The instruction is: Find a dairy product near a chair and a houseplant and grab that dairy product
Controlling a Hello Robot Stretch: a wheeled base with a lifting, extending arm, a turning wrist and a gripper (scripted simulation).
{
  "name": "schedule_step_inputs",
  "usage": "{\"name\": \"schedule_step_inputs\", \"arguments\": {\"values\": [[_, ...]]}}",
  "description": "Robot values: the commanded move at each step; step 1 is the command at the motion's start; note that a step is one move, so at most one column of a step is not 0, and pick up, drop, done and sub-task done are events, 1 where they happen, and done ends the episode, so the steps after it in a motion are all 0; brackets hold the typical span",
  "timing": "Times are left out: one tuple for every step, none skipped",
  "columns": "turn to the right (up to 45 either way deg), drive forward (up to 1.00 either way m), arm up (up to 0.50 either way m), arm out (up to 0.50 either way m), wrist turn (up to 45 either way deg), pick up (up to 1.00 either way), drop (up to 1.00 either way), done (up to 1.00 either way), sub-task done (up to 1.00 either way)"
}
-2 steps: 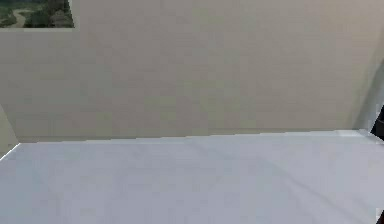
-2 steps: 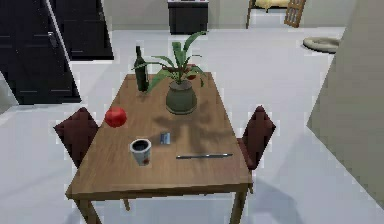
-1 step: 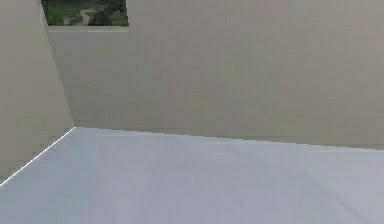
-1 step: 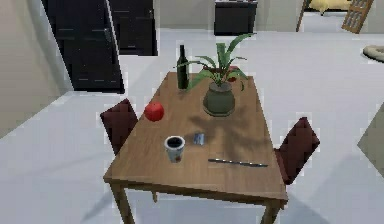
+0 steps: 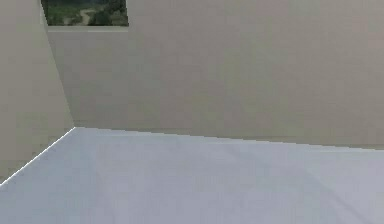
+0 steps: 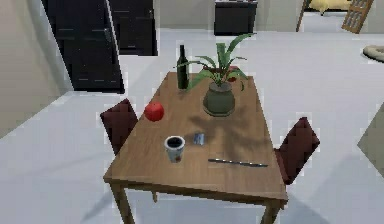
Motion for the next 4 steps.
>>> {"name": "schedule_step_inputs", "arguments": {"values": [[0.0,0.00,0.38,0.00,0.0,0.00,0.00,0.00,0.00],[0.0,0.00,0.00,0.34,0.0,0.00,0.00,0.00,0.00],[0.0,0.00,0.00,0.00,45.0,0.00,0.00,0.00,0.00],[0.0,0.00,0.00,0.00,45.0,0.00,0.00,0.00,0.00]]}}
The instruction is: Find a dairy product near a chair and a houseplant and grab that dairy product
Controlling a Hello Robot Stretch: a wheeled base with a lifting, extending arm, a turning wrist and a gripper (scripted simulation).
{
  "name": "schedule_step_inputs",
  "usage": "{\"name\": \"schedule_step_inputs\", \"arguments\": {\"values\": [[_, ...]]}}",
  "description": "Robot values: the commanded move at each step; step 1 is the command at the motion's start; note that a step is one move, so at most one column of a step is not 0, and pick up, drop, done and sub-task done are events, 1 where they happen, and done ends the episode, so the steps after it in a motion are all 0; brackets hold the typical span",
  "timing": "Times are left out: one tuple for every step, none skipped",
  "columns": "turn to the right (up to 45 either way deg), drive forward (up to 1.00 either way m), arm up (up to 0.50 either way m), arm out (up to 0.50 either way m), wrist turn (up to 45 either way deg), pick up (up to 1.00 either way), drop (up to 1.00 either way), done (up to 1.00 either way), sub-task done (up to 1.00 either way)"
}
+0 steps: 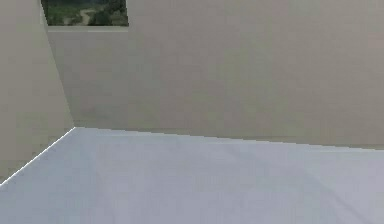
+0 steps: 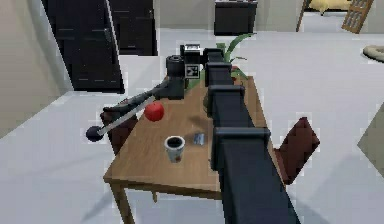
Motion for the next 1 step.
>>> {"name": "schedule_step_inputs", "arguments": {"values": [[0.0,0.00,0.00,0.00,45.0,0.00,0.00,0.00,0.00]]}}
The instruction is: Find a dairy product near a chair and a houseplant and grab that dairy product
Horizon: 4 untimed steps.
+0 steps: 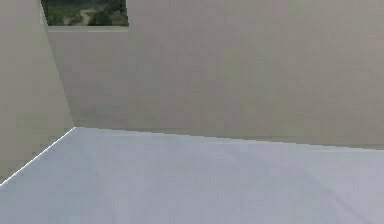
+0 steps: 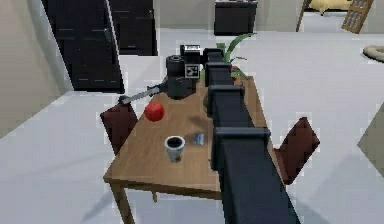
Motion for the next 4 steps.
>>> {"name": "schedule_step_inputs", "arguments": {"values": [[0.0,0.00,0.00,0.00,33.0,0.00,0.00,0.00,0.00],[0.0,0.00,-0.26,0.00,0.0,0.00,0.00,0.00,0.00],[0.0,0.00,0.00,0.00,0.0,1.00,0.00,0.00,0.00],[0.0,0.00,0.10,0.00,0.0,0.00,0.00,0.00,0.00]]}}
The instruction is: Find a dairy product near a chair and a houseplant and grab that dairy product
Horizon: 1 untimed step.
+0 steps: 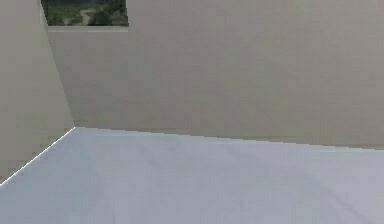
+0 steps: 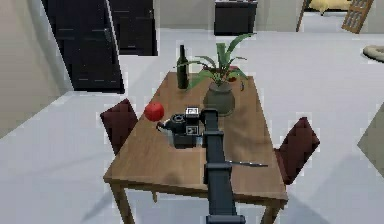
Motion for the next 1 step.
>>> {"name": "schedule_step_inputs", "arguments": {"values": [[0.0,0.00,0.00,0.00,0.0,0.00,0.00,1.00,0.00]]}}
